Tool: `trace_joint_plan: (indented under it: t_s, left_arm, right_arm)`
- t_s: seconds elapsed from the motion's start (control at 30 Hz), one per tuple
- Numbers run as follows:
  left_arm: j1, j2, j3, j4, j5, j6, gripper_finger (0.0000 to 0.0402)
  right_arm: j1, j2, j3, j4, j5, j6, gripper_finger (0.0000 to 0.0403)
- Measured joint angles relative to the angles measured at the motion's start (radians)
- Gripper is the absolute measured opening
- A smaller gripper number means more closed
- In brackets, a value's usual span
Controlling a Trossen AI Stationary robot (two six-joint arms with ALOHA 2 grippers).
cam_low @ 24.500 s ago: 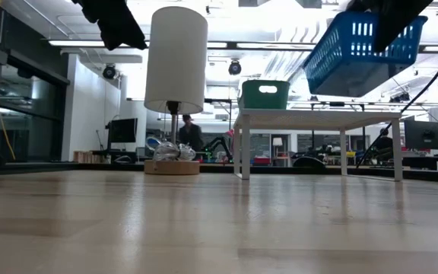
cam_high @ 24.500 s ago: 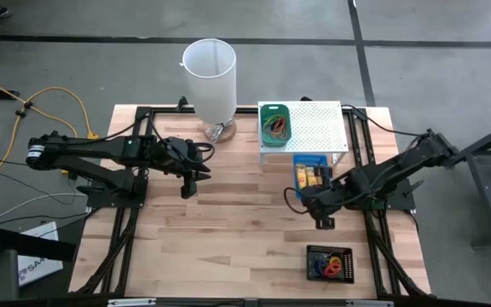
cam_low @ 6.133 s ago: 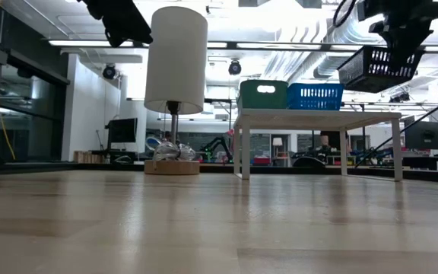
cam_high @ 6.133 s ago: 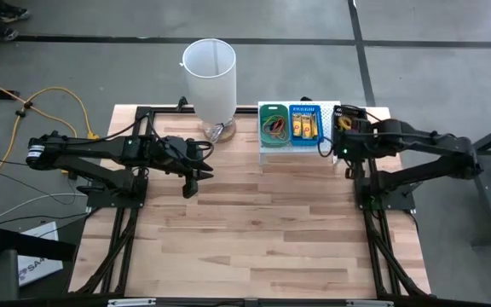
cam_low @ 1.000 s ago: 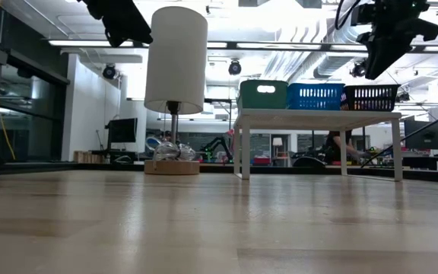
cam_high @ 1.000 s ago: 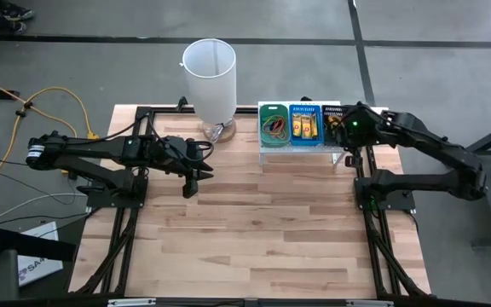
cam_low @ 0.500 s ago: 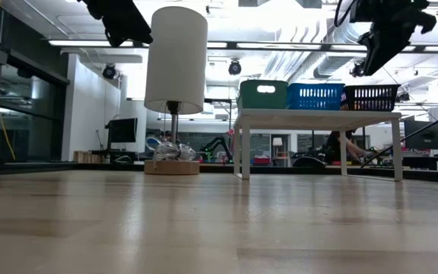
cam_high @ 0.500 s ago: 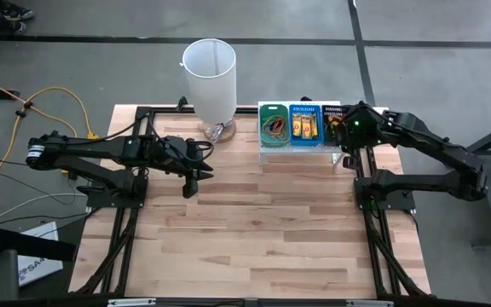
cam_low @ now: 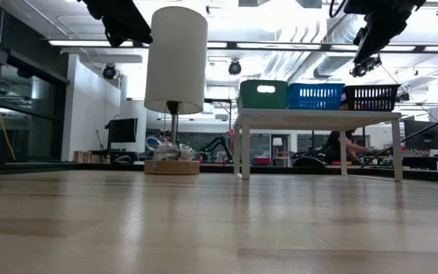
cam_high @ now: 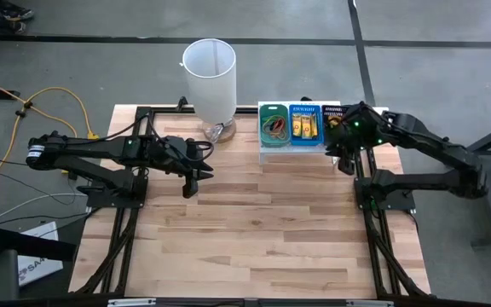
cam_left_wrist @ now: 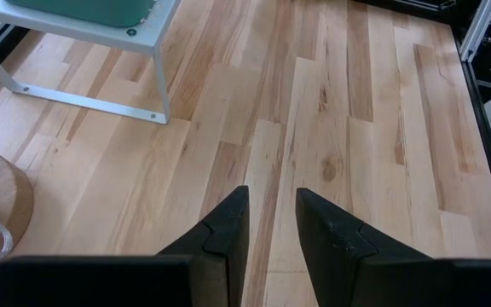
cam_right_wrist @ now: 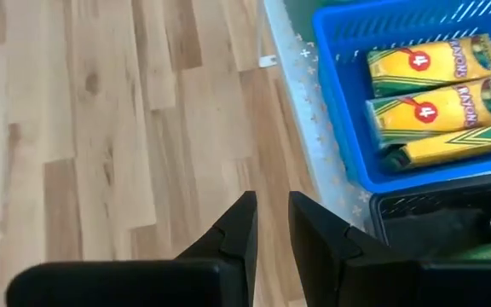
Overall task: Pick & Place Office Desk Supplies
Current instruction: Return to Home Position
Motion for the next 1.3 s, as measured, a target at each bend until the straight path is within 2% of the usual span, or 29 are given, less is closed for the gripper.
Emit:
trace_joint_plan:
  t_s: [0.27,0.53,0.73,1.03,1.3]
  left_arm:
    - [0.000,0.000,0.000,0.000,0.000,0.000,0.0095]
    - [0.000,0.000,0.000,0.000,0.000,0.000,0.0095]
    - [0.000,0.000,0.000,0.000,0.000,0.000,0.0095]
    - [0.000,0.000,0.000,0.000,0.000,0.000,0.0095]
    - [0.000,0.000,0.000,0.000,0.000,0.000,0.0095]
  right_arm:
    - [0.173,0.023,0.000,0.100,0.137,0.082,0.0058]
    - [0.355,0.113,0.001,0.244,0.247,0.217,0.0058]
    - [0.398,0.153,0.000,0.284,0.277,0.223,0.0058]
    - [0.407,0.156,0.000,0.319,0.281,0.316,0.0058]
    - [0.485,0.156,0.000,0.406,0.307,0.355,0.0058]
